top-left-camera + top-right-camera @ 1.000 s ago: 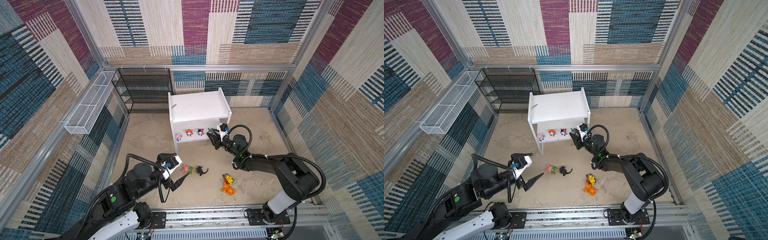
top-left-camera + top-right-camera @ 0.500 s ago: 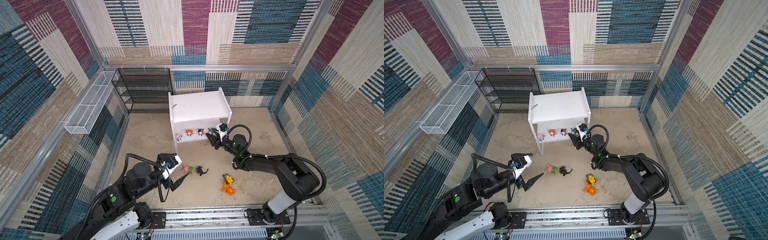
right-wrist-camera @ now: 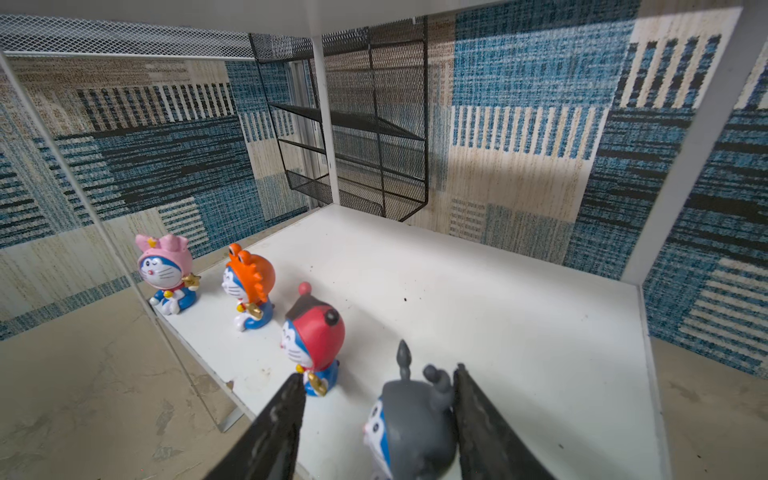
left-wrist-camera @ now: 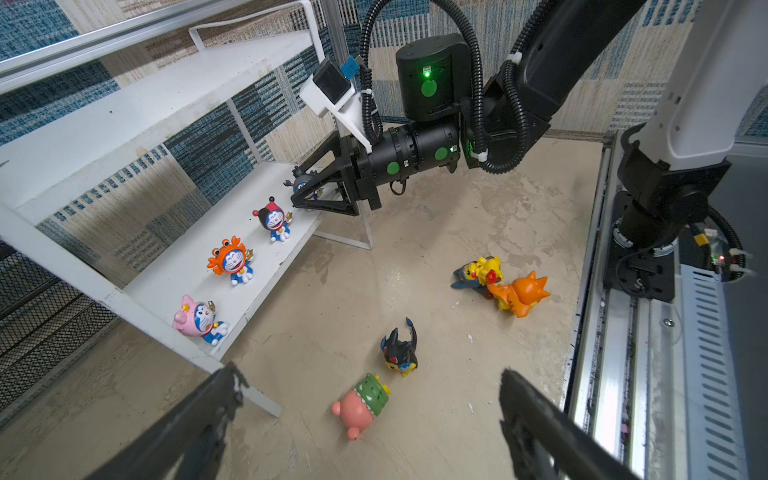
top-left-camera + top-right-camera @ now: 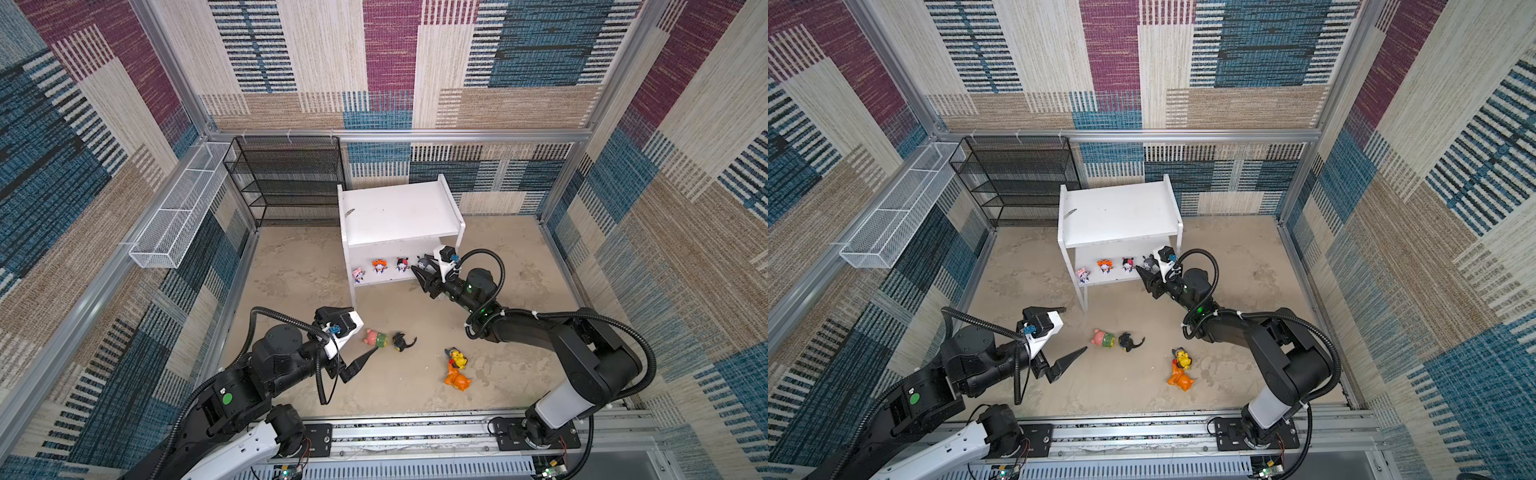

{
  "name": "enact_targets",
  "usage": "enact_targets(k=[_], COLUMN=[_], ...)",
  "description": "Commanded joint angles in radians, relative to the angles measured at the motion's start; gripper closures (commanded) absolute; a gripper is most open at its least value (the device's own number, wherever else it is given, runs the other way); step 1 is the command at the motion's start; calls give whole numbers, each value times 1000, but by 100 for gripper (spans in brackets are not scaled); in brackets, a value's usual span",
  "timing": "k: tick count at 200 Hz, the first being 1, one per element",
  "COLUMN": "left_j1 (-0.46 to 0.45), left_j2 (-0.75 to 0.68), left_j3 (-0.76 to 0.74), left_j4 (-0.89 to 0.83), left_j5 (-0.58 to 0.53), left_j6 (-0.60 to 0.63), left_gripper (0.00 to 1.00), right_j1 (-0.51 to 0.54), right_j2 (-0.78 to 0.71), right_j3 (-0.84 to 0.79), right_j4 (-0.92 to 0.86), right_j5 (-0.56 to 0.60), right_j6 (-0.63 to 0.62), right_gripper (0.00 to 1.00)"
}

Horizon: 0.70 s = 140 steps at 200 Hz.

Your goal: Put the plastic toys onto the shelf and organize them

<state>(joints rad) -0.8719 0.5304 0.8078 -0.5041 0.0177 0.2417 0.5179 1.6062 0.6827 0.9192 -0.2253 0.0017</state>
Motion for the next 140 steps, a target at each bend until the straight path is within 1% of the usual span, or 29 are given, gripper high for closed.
enact_targets(k=[1, 52, 122, 140], left_j1=[3, 5, 9, 10], left_j2=[-1, -3, -6, -7], left_j3=[-2, -4, -5, -4], left_j4=[35, 36, 38, 38], left_j5=[19, 26, 31, 31], left_j6=[-5, -6, -5, -6], left_gripper=[1, 1, 1, 1], right_j1=[-1, -1, 1, 1], right_j2=[-12, -26, -31, -36], right_j3=[-7, -29, -42, -47], right_j4=[38, 45, 60, 63], right_j5=[46, 50, 40, 39], right_j6=[9, 14, 24, 26], right_gripper=[41, 42, 49, 50])
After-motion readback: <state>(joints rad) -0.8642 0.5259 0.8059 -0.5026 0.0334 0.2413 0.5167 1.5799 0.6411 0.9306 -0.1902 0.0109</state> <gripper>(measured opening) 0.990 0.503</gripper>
